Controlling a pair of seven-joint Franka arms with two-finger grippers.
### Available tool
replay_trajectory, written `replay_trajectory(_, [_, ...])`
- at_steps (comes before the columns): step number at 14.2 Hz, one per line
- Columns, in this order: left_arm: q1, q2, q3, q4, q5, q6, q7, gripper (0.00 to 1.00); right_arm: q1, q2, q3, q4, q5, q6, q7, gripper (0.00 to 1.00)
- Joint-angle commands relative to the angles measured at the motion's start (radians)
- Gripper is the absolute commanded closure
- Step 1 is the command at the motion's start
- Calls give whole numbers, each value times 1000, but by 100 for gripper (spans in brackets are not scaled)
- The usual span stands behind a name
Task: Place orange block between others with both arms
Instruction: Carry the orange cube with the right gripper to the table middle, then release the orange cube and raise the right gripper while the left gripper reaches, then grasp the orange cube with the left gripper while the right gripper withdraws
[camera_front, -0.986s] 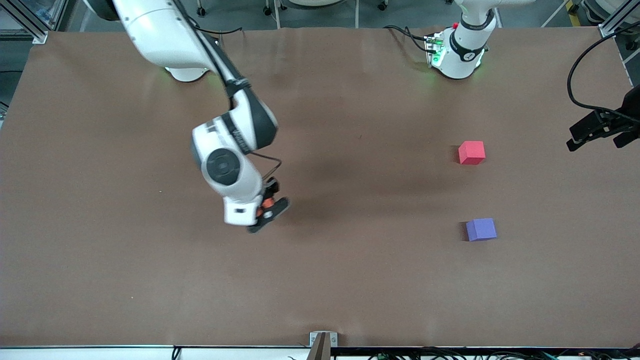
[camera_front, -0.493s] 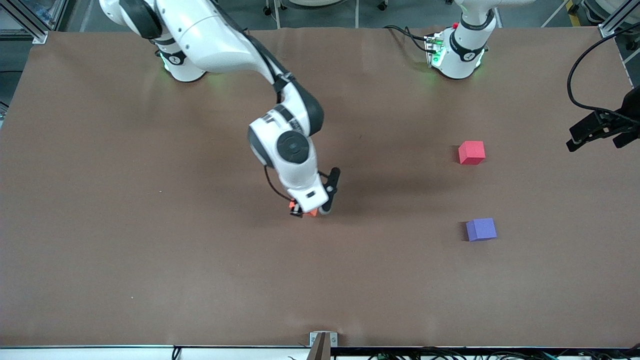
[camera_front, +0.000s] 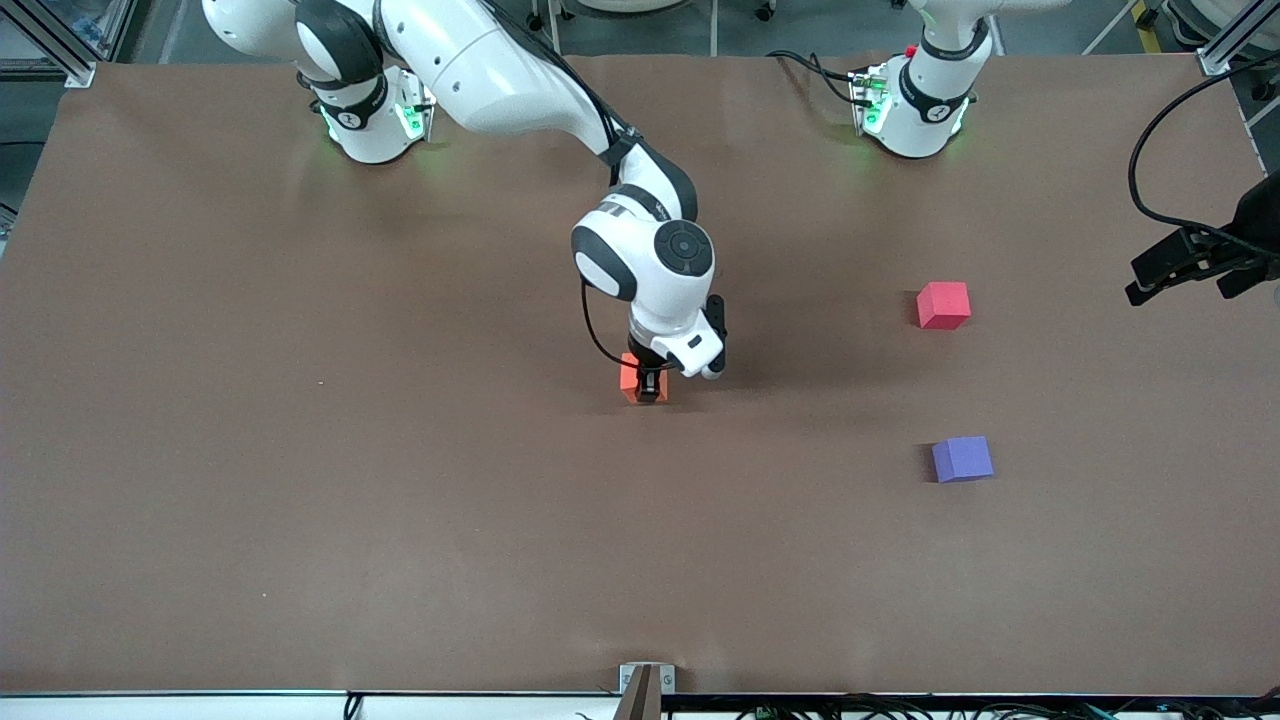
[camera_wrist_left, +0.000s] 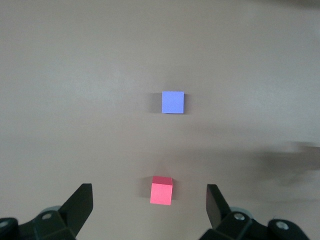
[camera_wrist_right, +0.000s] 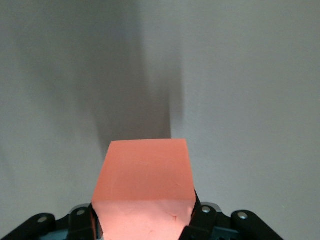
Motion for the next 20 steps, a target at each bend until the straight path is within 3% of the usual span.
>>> replay_trajectory(1, [8,-3,-2,-3,-3,-8,5,0,20,59,-14,55,-23,-10,-13,52])
replay_trajectory(2, [8,2,-2,-3,-3,-8,5,0,25,69,-14,58,-32,-9,-13,51])
replay_trajectory(3, [8,2,-2,-3,-3,-8,5,0,26,80,-12,66,-38,-10,-14,44])
replay_trajectory(4, [8,2,-2,-3,-3,-8,5,0,31,80,-9,67,-38,-15,-13,0])
replay_trajectory(8, [3,16,-4,-5,-2,-26,0,0,8,-1,-11,67,-31,-130,-10,0])
replay_trajectory(13, [-30,86,-43,7,-78,-14,-70,0,-142,-154,-15,69,-28,-259,18,0])
replay_trajectory(17, [-144,169,-80,10,-83,76,-234,0,-354,-201,-15,70,-31,-245,226,0])
replay_trajectory(20, [-251,252,-82,10,-92,170,-373,0,-455,-216,-17,98,-29,-257,491,0])
